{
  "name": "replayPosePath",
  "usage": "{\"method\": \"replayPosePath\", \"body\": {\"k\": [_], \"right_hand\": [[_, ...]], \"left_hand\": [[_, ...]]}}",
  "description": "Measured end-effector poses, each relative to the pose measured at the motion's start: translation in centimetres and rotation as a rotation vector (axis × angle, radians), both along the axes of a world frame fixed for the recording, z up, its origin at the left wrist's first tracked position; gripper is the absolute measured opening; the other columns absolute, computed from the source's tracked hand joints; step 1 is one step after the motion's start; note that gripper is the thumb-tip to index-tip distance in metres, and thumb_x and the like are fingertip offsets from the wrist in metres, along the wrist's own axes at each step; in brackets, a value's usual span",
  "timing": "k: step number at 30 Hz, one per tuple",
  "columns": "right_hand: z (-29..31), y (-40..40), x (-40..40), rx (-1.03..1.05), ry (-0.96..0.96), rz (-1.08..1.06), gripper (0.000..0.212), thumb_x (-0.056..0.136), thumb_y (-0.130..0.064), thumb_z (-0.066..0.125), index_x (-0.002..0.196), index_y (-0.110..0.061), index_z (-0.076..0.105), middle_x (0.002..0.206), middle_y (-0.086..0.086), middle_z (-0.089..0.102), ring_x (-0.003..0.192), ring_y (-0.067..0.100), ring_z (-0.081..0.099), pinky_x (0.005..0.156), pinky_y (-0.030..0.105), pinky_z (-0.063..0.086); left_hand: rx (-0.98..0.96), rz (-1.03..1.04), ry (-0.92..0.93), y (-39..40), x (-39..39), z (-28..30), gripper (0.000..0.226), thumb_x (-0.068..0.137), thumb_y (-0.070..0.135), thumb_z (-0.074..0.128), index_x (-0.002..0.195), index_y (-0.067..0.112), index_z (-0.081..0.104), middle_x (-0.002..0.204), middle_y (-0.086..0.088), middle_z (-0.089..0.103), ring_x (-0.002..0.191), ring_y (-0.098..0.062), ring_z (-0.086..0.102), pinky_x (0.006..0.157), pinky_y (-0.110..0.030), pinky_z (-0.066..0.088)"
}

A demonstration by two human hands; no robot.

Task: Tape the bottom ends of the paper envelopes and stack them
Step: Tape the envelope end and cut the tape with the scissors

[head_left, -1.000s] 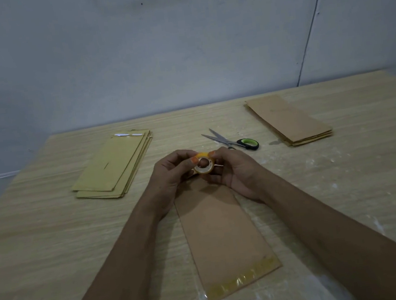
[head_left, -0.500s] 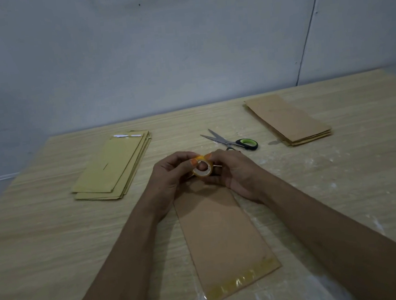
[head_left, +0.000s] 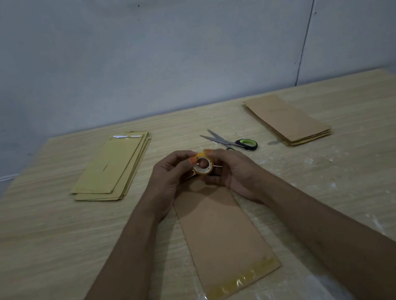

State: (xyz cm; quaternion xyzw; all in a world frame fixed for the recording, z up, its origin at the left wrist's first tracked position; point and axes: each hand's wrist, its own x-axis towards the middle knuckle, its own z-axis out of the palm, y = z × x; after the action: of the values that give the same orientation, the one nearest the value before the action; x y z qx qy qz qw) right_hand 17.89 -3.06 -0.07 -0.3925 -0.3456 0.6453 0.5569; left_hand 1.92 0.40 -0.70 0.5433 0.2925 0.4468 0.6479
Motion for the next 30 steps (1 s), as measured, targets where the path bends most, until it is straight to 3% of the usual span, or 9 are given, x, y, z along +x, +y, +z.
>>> {"method": "replayPosePath", "body": {"k": [5, 10, 14, 18, 25, 30], "right_hand": [[-0.1, 0.2, -0.1, -0.020, 0.021, -0.052, 0.017, 0.095, -0.025, 0.059, 0.088, -0.010, 0.063, 0.078, 0.006, 0.066, 0.073, 0.019, 0.066, 0.070, 0.033, 0.057], [-1.2, 0.2, -0.3, 0.117, -0.163, -0.235, 0.004, 0.093, -0.009, 0.065, 0.089, -0.007, 0.063, 0.089, 0.014, 0.065, 0.075, 0.016, 0.066, 0.059, 0.027, 0.057], [-1.5, -0.2, -0.1, 0.222, -0.304, -0.323, 0.006, 0.088, -0.005, 0.070, 0.085, -0.009, 0.073, 0.080, 0.002, 0.070, 0.077, 0.009, 0.067, 0.064, 0.022, 0.054], [-1.5, -0.3, 0.0, 0.254, -0.342, -0.356, 0.008, 0.086, -0.003, 0.071, 0.084, -0.011, 0.075, 0.076, -0.002, 0.072, 0.073, 0.007, 0.066, 0.067, 0.024, 0.054], [-1.4, -0.2, 0.0, 0.210, -0.332, -0.361, 0.016, 0.089, 0.000, 0.066, 0.081, -0.013, 0.073, 0.078, 0.004, 0.070, 0.076, 0.011, 0.065, 0.071, 0.028, 0.054], [-1.7, 0.1, -0.1, 0.208, -0.352, -0.375, 0.019, 0.092, 0.000, 0.062, 0.081, -0.013, 0.069, 0.076, 0.004, 0.068, 0.070, 0.007, 0.064, 0.061, 0.019, 0.051]], "left_hand": [[0.021, 0.027, -0.016, 0.1, 0.2, -0.2, 0.011, 0.077, 0.015, 0.071, 0.081, 0.024, 0.076, 0.089, -0.004, 0.073, 0.085, -0.018, 0.065, 0.082, -0.030, 0.049], [0.060, 0.048, 0.001, 0.4, 0.1, -0.6, 0.014, 0.077, 0.010, 0.076, 0.081, 0.023, 0.076, 0.083, -0.001, 0.069, 0.080, -0.016, 0.056, 0.074, -0.027, 0.043], [0.101, 0.064, -0.003, 0.2, 0.3, -0.6, 0.014, 0.077, 0.000, 0.072, 0.083, 0.012, 0.071, 0.075, 0.004, 0.069, 0.066, -0.006, 0.058, 0.064, -0.016, 0.045], [0.142, 0.085, 0.030, 0.2, 0.3, -0.7, 0.015, 0.084, -0.010, 0.065, 0.088, 0.004, 0.066, 0.076, 0.003, 0.070, 0.069, -0.004, 0.061, 0.067, -0.015, 0.047], [0.167, 0.083, 0.079, 0.5, 0.1, -1.2, 0.022, 0.083, -0.004, 0.070, 0.085, 0.017, 0.074, 0.087, -0.003, 0.071, 0.083, -0.012, 0.063, 0.075, -0.020, 0.050], [0.198, 0.091, 0.220, 0.7, 0.3, -1.6, 0.006, 0.091, 0.012, 0.069, 0.097, 0.011, 0.071, 0.089, -0.003, 0.071, 0.079, -0.007, 0.062, 0.071, -0.019, 0.047]]}}
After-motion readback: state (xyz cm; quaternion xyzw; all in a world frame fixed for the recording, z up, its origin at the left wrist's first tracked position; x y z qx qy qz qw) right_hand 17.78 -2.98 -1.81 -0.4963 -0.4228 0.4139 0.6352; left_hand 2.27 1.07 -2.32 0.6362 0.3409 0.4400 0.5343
